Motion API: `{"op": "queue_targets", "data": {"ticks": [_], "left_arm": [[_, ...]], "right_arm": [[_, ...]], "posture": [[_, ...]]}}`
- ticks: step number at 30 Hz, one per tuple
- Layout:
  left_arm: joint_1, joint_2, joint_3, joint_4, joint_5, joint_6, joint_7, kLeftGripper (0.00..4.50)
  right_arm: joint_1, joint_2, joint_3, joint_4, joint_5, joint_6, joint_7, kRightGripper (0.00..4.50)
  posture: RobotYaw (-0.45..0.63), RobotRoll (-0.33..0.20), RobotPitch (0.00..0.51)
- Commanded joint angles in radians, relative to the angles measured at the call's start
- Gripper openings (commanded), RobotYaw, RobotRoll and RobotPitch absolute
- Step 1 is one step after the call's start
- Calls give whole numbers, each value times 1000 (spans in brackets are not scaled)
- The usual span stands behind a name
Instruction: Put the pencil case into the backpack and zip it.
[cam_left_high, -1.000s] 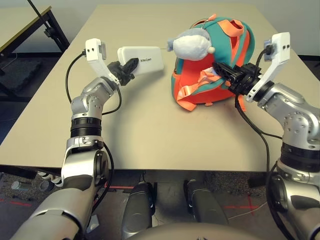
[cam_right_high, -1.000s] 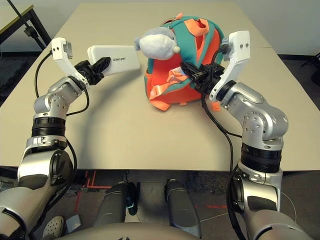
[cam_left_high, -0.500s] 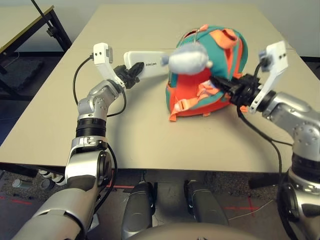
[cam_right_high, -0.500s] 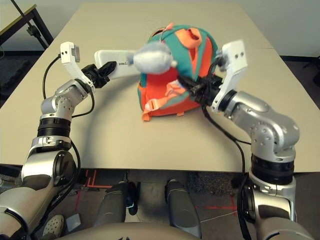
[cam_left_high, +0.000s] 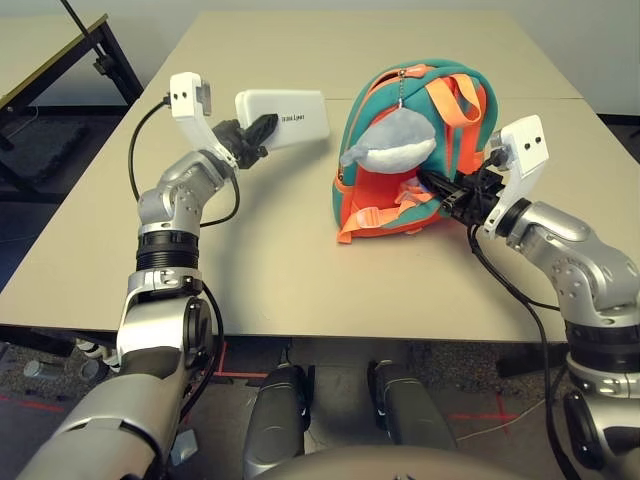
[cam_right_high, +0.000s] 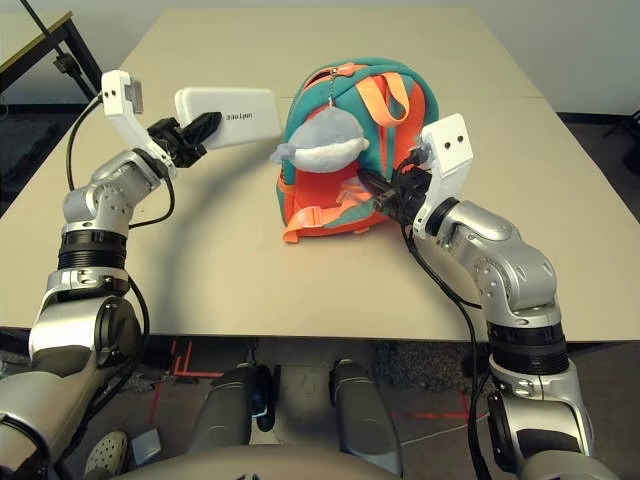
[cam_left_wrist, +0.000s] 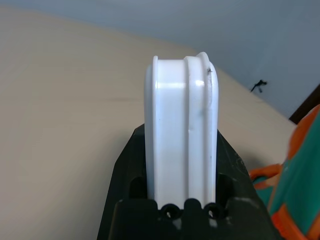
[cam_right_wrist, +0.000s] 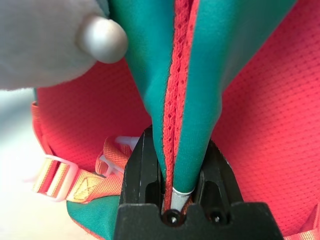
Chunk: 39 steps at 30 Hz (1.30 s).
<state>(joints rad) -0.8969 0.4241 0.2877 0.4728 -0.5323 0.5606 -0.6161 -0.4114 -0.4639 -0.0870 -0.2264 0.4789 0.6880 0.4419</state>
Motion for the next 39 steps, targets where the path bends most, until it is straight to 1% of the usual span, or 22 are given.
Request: {"op": "queue_targets", "data": {"ticks": [1, 3, 6, 11, 16, 23, 33, 37, 39], "left_arm": [[-26, 52, 2, -96, -74, 104, -86, 1279], [-22, 79, -3, -123, -93, 155, -113, 1278], [3, 163, -38, -196, -123, 282, -188, 1277], [40, 240, -66, -271, -151, 386, -263, 1276], [63, 280, -76, -313, -167, 430, -309, 1276], [65, 305, -77, -337, -173, 443, -344, 1275], [33, 361, -72, -324, -174, 441, -401, 1275], [21, 376, -79, -320, -159, 423, -417, 1275], [7, 371, -75, -317, -166, 425, -421, 1275]], "right_arm": [[0, -3, 4, 51, -43, 0, -23, 565], [-5, -2, 3, 61, -51, -4, -21, 565], [-22, 0, 0, 89, -64, -13, -20, 564], [-36, 3, 2, 118, -76, -25, -13, 564], [-45, 6, 4, 139, -86, -35, -8, 564], [-46, 3, 4, 149, -87, -36, -4, 563], [-42, 3, 4, 147, -90, -31, -4, 563], [-41, 5, 6, 149, -93, -31, -3, 563], [-41, 5, 8, 150, -93, -30, -2, 563]], "posture": [[-180, 0, 118], [-173, 0, 121], [-168, 0, 122], [-158, 0, 122], [-154, 0, 122], [-153, 0, 119], [-156, 0, 114], [-155, 0, 114], [-155, 0, 114]]}}
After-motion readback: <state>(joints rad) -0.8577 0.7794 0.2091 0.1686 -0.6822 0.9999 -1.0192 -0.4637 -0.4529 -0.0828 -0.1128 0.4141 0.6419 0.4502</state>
